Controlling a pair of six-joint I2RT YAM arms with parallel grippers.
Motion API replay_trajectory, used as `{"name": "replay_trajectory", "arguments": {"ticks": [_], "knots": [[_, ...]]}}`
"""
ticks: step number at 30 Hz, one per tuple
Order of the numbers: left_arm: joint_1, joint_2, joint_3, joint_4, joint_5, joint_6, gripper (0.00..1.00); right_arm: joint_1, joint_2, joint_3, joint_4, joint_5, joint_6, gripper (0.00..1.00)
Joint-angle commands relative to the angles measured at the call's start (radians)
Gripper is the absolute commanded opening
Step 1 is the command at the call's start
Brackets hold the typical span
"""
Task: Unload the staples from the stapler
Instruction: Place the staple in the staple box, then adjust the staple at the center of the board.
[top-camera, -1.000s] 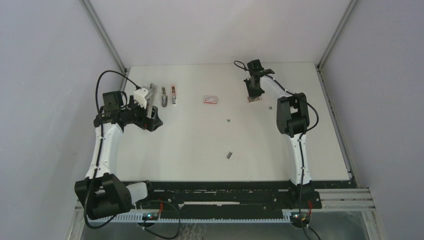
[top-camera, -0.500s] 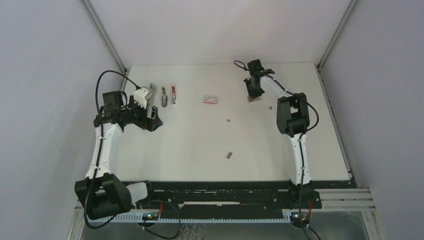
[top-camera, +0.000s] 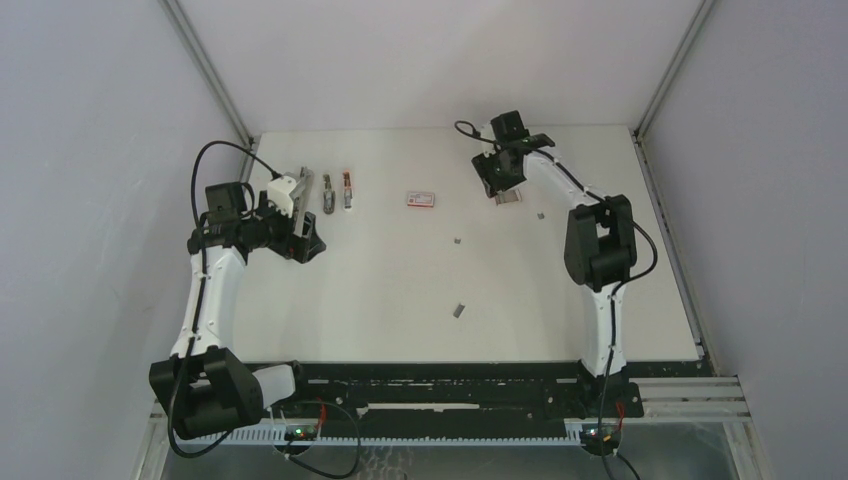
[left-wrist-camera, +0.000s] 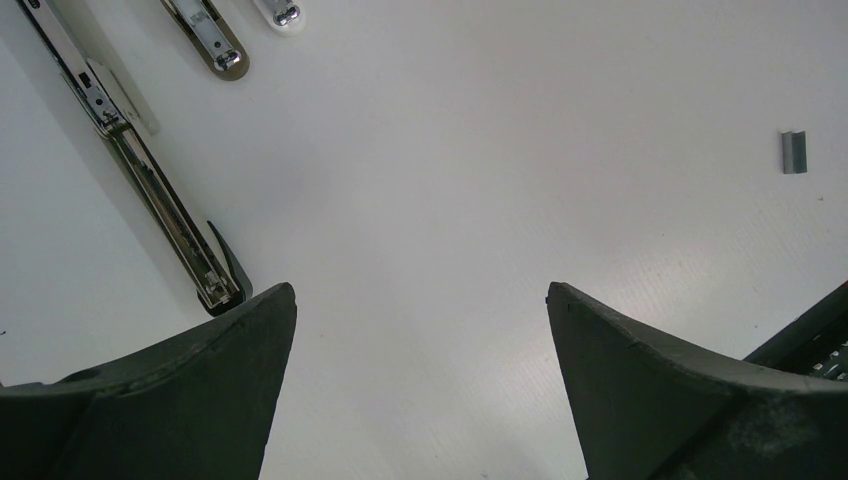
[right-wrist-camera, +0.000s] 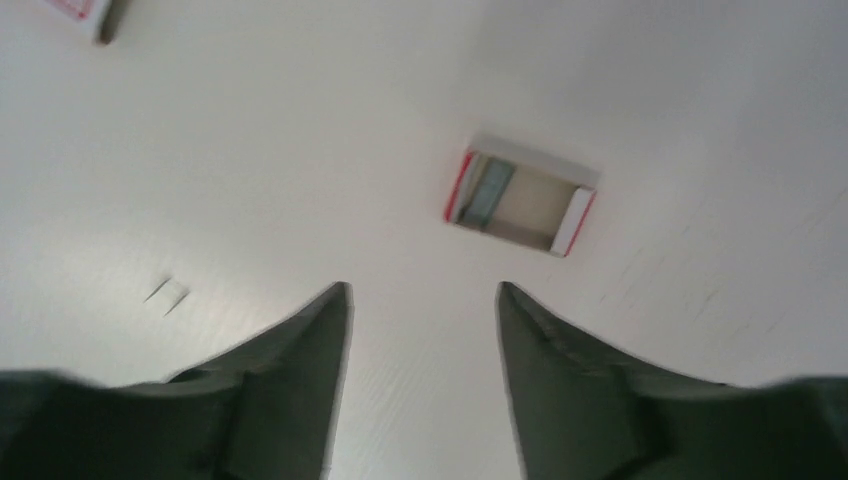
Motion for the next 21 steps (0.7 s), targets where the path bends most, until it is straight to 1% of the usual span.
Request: {"name": "replay_trajectory", "arguments": {"ticks": [1,2,3,4,7,10,12,17,19,21], "knots": [[0.009,-0.016,-0.032,0.001,0.029,0.015,1.00,0.036,-0.136,-0.090,0.005,-0.108,-0.128,0.67],[0.010,-0.016,-0.032,0.001,0.029,0.015,1.00,0.044,-0.158,-0.119,0.003,-0.126,-0.151,0.78],[0.009,-0.018,-0.034,0.001,0.029,0.016,1.00,0.053,-0.179,-0.147,0.003,-0.143,-0.160,0.91],[0.009,-0.019,-0.034,0.001,0.029,0.015,1.00,0.066,-0.202,-0.177,0.005,-0.155,-0.182,0.99],[0.010,-0.020,-0.032,0.001,0.034,0.015,1.00,0.098,-0.283,-0.287,0.033,-0.198,-0.247,1.00],[0.009,-0.017,-0.032,0.001,0.038,0.015,1.00,0.123,-0.367,-0.429,0.104,-0.218,-0.302,1.00],[0.010,-0.016,-0.032,0.001,0.041,0.014,1.00,0.133,-0.405,-0.476,0.106,-0.263,-0.349,1.00],[0.009,-0.016,-0.032,0.001,0.042,0.014,1.00,0.160,-0.413,-0.499,0.006,-0.382,-0.465,1.00],[0.009,-0.016,-0.032,0.001,0.044,0.014,1.00,0.192,-0.409,-0.527,-0.030,-0.390,-0.520,1.00],[0.010,-0.016,-0.034,0.002,0.045,0.014,1.00,0.233,-0.407,-0.570,-0.042,-0.360,-0.573,1.00]]}}
